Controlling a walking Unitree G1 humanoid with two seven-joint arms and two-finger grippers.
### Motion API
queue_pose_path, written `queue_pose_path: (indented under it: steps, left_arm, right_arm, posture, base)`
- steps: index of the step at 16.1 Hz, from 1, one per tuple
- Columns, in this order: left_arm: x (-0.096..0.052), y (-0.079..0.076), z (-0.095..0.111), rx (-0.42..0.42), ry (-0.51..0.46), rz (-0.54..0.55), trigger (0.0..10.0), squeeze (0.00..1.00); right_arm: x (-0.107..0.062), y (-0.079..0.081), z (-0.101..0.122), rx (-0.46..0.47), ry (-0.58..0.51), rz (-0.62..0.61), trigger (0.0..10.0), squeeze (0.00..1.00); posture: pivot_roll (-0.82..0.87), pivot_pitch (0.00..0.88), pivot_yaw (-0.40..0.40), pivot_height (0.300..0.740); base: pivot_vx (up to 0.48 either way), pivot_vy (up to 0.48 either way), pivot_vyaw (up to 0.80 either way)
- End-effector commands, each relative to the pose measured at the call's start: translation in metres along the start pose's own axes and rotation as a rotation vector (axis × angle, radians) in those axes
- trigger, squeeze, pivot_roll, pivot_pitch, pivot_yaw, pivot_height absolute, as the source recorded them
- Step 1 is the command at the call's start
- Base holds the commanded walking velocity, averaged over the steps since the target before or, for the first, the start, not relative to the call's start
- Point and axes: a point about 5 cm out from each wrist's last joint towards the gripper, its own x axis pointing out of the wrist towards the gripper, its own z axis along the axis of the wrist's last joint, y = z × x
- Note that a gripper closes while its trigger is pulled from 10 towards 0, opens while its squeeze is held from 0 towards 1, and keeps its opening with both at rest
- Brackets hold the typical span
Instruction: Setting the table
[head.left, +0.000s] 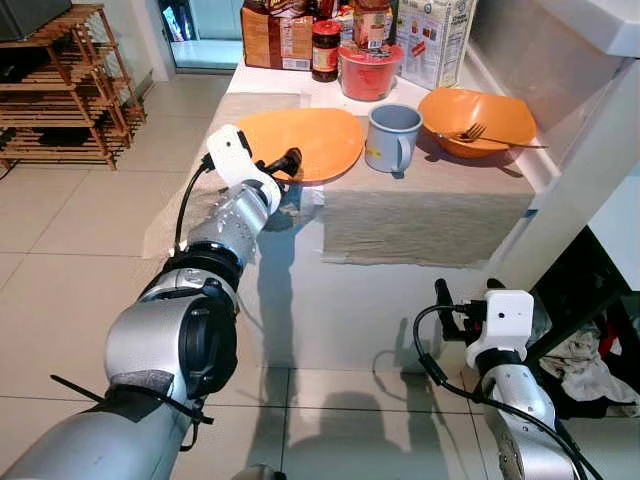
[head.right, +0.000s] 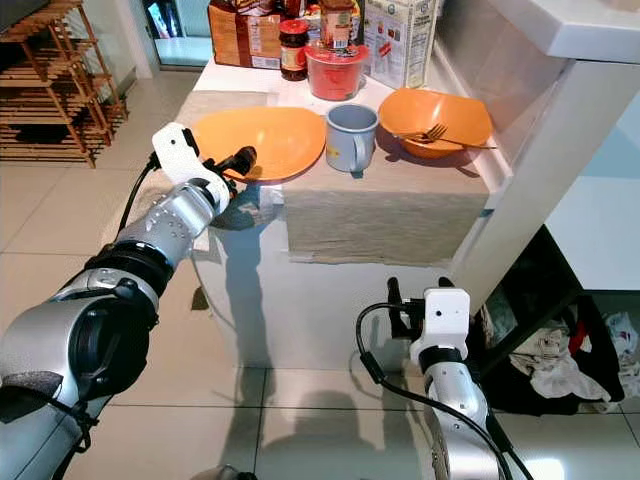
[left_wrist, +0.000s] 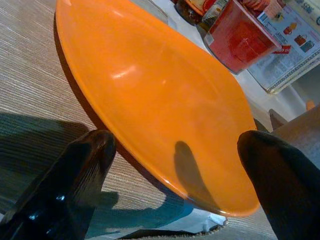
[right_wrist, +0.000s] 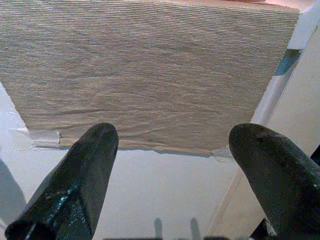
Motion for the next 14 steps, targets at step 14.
queue_pose_path:
  steps: [14]
  left_arm:
    - [-0.090,0.014,0.006,0.560,-0.469,-0.135,10.0,0.00]
  right_arm:
    - [0.002,-0.001,0.019,0.014,-0.099,-0.001,10.0,0.00]
  posture:
    - [-0.08,0.000,0.037,0.740]
  base:
    - [0.060,0.000,0.00]
